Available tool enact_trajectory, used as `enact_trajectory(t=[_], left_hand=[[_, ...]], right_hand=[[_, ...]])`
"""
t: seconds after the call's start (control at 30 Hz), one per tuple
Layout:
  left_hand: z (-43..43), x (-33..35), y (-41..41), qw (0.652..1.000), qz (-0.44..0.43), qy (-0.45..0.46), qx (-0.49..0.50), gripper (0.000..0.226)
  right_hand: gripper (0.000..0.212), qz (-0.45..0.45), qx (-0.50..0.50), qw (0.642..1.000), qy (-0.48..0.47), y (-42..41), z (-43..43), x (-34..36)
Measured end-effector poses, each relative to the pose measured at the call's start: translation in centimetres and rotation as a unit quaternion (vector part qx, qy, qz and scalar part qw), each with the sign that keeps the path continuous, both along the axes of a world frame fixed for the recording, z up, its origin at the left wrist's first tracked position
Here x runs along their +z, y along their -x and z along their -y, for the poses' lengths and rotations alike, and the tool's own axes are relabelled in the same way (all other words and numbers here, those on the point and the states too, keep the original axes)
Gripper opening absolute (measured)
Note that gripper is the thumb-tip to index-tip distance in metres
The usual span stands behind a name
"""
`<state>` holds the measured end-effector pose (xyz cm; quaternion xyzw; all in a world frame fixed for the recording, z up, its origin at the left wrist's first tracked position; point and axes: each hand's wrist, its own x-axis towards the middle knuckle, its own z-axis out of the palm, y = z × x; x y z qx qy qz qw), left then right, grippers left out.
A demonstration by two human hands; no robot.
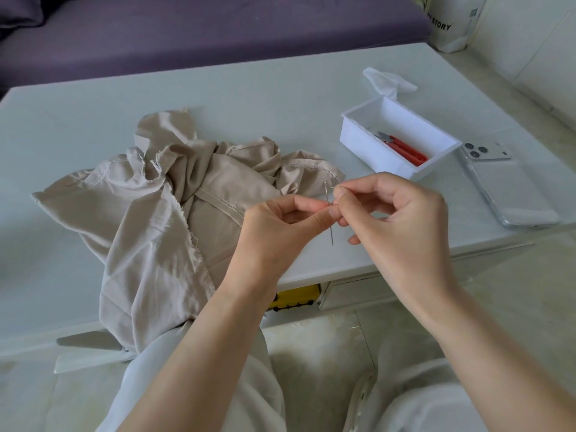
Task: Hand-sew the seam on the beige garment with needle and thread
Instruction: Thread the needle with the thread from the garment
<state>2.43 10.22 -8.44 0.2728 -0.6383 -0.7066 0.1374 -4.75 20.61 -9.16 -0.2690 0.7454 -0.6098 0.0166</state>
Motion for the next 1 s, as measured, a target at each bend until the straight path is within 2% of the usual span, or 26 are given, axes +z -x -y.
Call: enact_trajectory(t=[0.4, 0.6, 1.0], left_hand=[[-0.04, -0.02, -0.07, 1.000, -0.008, -0.015, 0.001, 0.010], [0.04, -0.11, -0.01, 1.000, -0.010, -0.016, 0.004, 0.021], [0.06, -0.25, 0.01, 1.000, -0.012, -0.017, 0.002, 0.027]], right_hand=[[0.004, -0.022, -0.008, 1.000, -0.003, 0.10, -0.03, -0.45], [0.003, -0.033, -0.005, 0.999, -0.002, 0.09, -0.02, -0.51], [0.003, -0.045, -0.005, 0.999, -0.004, 0.13, -0.06, -0.65]])
